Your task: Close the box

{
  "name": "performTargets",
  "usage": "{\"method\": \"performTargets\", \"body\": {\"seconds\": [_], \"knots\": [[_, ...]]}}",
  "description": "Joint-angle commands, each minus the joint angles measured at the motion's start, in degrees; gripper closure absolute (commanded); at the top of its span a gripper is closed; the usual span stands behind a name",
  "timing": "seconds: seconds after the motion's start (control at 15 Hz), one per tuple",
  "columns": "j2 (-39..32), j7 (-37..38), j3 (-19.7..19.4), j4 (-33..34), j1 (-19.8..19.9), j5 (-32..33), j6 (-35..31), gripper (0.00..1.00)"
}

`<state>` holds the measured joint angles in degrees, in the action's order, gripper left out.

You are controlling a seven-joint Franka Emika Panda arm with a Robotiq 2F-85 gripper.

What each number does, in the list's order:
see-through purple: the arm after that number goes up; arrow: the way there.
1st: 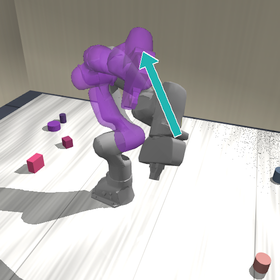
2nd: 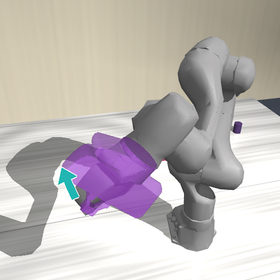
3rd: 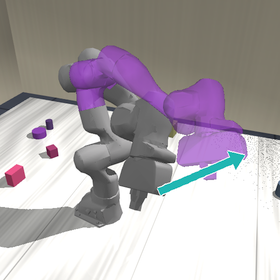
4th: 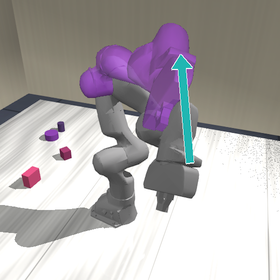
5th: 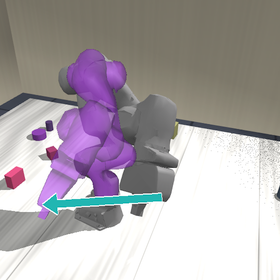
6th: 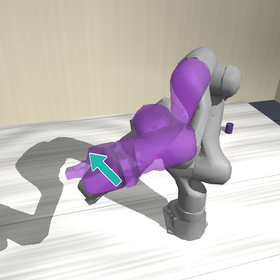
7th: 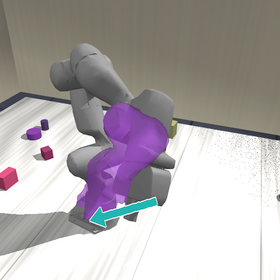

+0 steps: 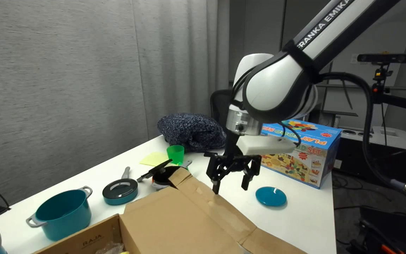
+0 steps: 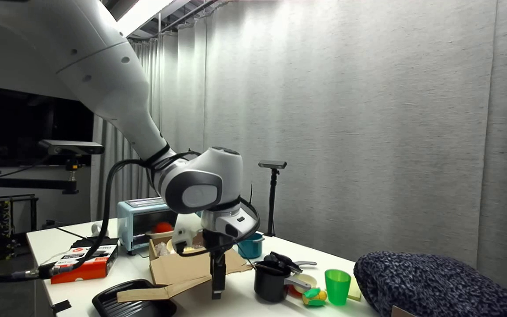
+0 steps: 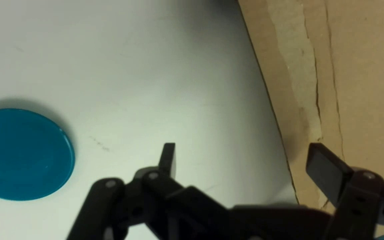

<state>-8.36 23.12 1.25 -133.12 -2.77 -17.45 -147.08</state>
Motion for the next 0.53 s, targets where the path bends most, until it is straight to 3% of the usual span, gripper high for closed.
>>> {"method": "performTargets", "body": {"seconds": [0.0,0.47], "knots": [[-4.53,-5.98,2.46,1.20,1.03,-9.95,-6.98,0.00],[-5.79,-18.27,8.30,2.33,3.70,-27.16,-12.64,0.00]]}}
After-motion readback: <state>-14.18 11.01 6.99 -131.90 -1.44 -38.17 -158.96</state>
